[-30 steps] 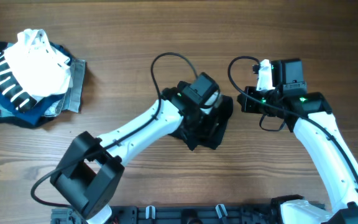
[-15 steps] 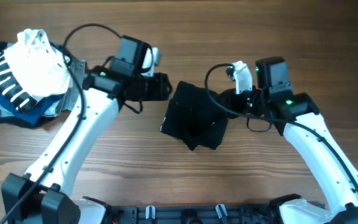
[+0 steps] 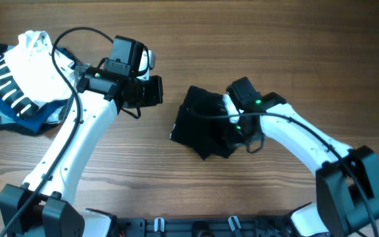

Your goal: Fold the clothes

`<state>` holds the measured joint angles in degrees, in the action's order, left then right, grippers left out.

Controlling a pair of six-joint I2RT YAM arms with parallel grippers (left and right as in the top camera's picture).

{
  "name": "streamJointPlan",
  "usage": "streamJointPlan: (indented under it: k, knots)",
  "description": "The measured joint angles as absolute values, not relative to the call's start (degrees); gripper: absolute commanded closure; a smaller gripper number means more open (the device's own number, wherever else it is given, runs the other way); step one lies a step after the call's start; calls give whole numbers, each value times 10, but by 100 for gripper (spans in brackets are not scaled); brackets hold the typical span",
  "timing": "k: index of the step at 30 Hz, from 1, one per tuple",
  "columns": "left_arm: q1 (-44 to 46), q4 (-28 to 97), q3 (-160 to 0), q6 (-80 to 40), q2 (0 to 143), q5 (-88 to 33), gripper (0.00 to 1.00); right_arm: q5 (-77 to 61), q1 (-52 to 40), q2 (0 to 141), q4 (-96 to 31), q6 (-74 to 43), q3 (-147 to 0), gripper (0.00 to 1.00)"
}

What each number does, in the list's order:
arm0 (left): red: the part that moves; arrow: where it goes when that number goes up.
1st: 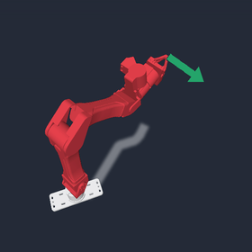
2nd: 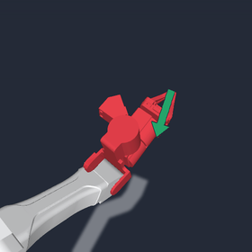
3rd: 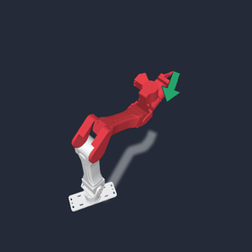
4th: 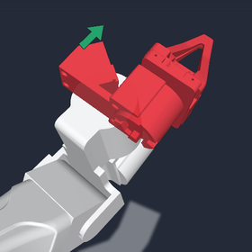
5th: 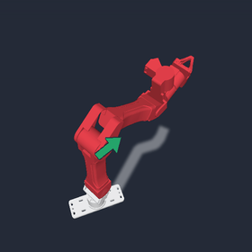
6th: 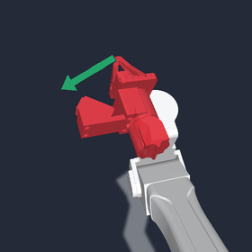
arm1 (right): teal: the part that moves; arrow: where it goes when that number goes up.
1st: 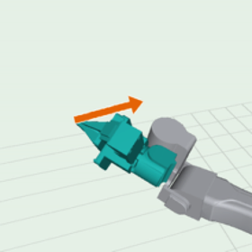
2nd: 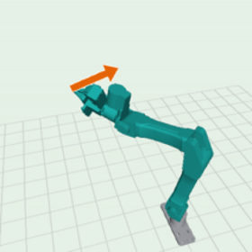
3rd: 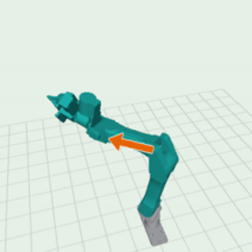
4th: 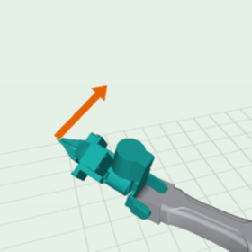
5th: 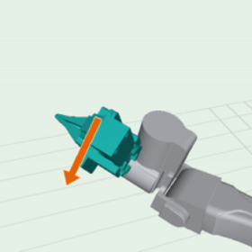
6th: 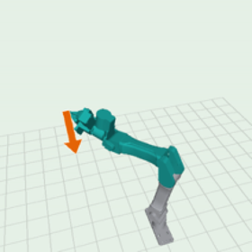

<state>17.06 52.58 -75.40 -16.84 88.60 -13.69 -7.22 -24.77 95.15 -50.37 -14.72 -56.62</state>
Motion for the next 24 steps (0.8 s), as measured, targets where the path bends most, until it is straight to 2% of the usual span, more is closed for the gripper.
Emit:
streamJointPlan:
  k: [3, 5, 6, 10, 15, 20, 24]
  knots:
    - [171, 525, -754, -168, 886, -132, 95, 21, -197, 959, -533, -228, -565, 96]
    - [171, 524, -754, -168, 886, -131, 94, 38, -168, 957, -533, -238, -565, 95]
    - [171, 524, -754, -168, 886, -131, 88, 37, -154, 953, -528, -228, -565, 94]
    - [171, 523, -754, -170, 886, -128, 70, -66, -132, 912, -480, -133, -566, 90]
    - [171, 523, -754, -169, 886, -124, 66, -238, -154, 843, -441, -25, -576, 90]
    - [171, 523, -754, -155, 889, -123, 51, -266, -184, 838, -412, -1, -578, 90]
    - [173, 523, -754, -130, 911, -132, 43, -236, -186, 891, -342, -38, -574, 92]
